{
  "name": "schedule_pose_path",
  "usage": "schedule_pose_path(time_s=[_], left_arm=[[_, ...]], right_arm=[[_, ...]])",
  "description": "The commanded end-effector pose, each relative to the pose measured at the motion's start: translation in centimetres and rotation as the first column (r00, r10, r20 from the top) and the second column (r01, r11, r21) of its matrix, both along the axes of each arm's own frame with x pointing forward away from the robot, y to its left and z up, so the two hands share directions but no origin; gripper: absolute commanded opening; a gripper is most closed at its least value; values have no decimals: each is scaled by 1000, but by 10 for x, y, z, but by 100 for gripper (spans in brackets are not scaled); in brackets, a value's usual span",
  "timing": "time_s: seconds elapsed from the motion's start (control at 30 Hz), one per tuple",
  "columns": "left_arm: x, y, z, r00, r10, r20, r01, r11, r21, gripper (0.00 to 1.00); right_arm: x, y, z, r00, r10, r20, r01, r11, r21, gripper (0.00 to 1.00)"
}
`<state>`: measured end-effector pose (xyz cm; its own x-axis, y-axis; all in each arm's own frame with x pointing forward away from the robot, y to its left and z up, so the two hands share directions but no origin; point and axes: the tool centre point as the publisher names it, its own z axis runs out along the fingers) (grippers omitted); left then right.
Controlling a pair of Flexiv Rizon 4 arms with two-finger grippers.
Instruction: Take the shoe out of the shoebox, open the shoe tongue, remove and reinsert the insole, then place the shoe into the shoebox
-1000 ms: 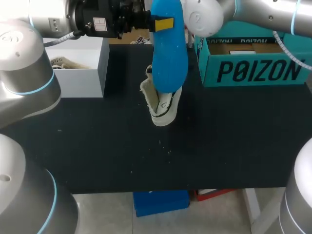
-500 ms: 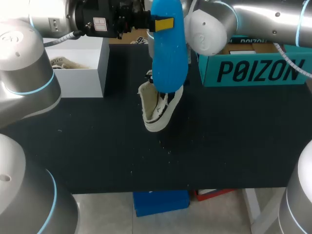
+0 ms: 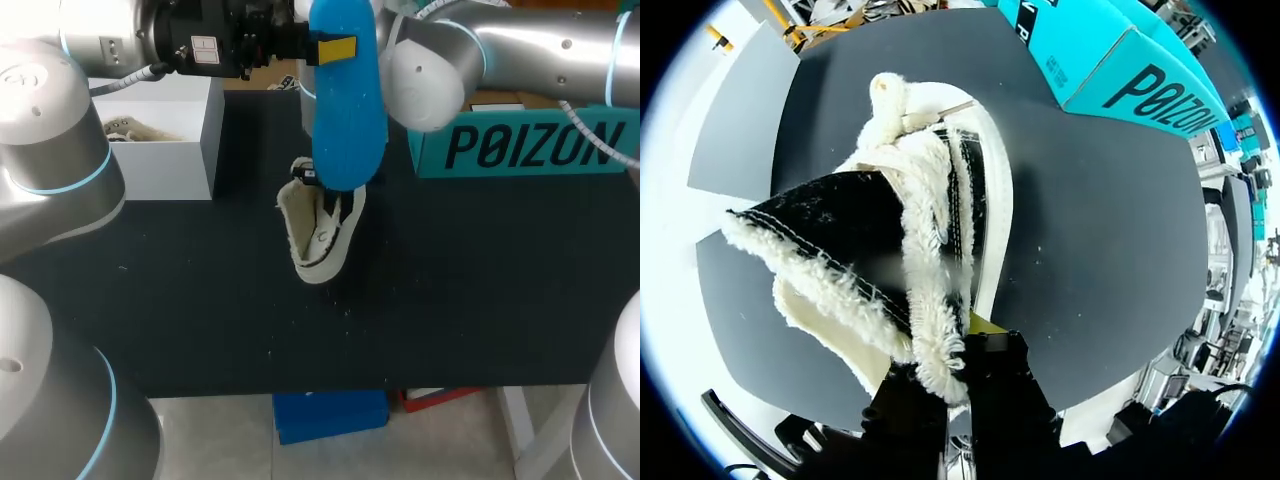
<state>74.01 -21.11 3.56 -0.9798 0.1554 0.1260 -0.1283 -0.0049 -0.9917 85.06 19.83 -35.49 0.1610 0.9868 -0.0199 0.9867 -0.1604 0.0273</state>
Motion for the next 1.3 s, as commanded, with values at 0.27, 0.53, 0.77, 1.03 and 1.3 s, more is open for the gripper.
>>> schedule_pose_path(time_s=[0.27, 0.53, 0.77, 1.03, 1.3], left_arm=[[0, -1, 0, 1000, 2, 0, -2, 1000, 3, 0], [0, -1, 0, 1000, 2, 0, -2, 1000, 3, 0], [0, -1, 0, 1000, 2, 0, -2, 1000, 3, 0], [0, -1, 0, 1000, 2, 0, -2, 1000, 3, 0], [0, -1, 0, 1000, 2, 0, -2, 1000, 3, 0]], right_arm=[[-6, 6, -29, 999, 41, 13, -41, 999, 21, 0], [-9, 0, -48, 994, 107, 11, -107, 994, -35, 0], [-9, -9, -56, 995, 96, 0, -96, 995, -37, 0], [-10, -23, -34, 1000, 26, -8, -25, 996, 85, 100], [-12, -40, 10, 999, 3, 41, -19, 917, 399, 100]])
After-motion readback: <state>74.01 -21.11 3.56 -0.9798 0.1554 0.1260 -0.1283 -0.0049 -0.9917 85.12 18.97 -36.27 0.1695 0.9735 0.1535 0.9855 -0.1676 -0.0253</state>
